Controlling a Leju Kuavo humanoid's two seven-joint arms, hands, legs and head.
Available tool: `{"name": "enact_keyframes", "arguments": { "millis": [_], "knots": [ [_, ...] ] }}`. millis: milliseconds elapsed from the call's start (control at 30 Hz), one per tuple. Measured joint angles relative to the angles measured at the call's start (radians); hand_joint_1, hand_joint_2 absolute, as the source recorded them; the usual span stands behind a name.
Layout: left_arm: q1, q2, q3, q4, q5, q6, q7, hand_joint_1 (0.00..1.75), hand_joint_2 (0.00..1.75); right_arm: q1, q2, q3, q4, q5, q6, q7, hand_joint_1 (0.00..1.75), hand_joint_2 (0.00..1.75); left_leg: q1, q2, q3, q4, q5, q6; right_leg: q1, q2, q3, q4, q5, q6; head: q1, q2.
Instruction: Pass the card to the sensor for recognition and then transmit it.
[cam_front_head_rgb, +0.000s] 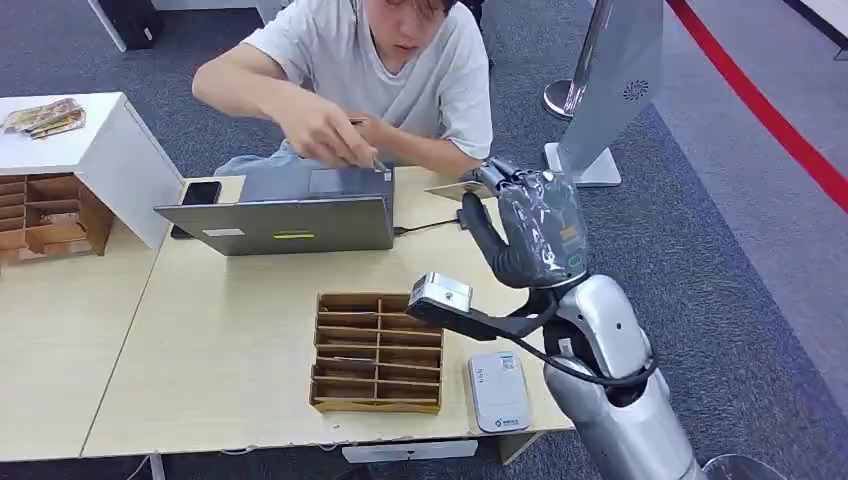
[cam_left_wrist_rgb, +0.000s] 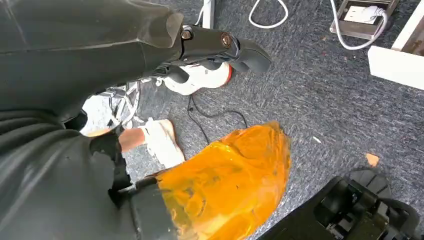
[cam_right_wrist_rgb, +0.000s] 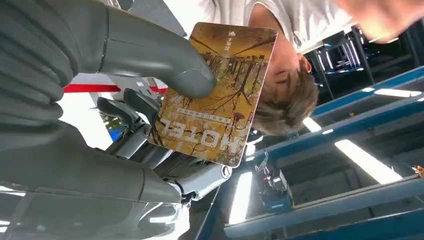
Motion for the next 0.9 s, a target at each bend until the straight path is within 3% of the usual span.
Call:
{"name": "enact_keyframes", "arguments": {
  "millis": [133,233,500,700,900],
  "knots": [
    [0.0,0.0,0.0,0.0,0.0,0.0,0.0,0.0,0.0,0.0,0.0,0.0,-0.002,-0.003,0.001,-0.001,1.75,1.75,0.0,0.0,0.0,0.0,0.0,0.0,0.0,0.0,0.0,0.0,0.0,0.0,0.0,0.0],
    [0.0,0.0,0.0,0.0,0.001,0.001,0.0,0.0,0.0,0.008,0.0,-0.002,-0.01,-0.081,0.017,-0.03,1.75,1.75,0.0,0.0,0.0,0.0,0.0,0.0,0.0,0.0,0.0,0.0,0.0,0.0,0.0,0.0],
    [0.012,0.003,0.026,0.0,0.021,0.031,-0.004,0.0,0.0,0.09,-0.002,-0.036,-0.059,-0.642,0.244,-0.116,1.75,1.75,0.0,0.0,0.0,0.0,0.0,0.0,0.0,0.0,0.0,0.0,0.0,0.0,0.0,0.0],
    [0.027,0.003,0.047,0.0,0.039,0.1,-0.016,0.0,0.0,0.198,-0.074,-0.082,-0.021,-0.936,0.403,-0.138,1.75,1.75,0.0,-0.003,-0.001,0.0,-0.001,0.0,0.0,-0.002,0.0,-0.001,-0.001,0.001,0.0,0.0],
    [0.048,0.004,0.059,0.0,0.069,0.14,-0.029,0.0,0.0,0.344,-0.162,-0.101,0.008,-1.01,0.442,-0.175,1.75,1.75,0.0,-0.003,-0.001,0.0,-0.002,0.002,0.0,-0.003,0.0,-0.001,-0.001,0.001,0.0,0.0]
  ]
}}
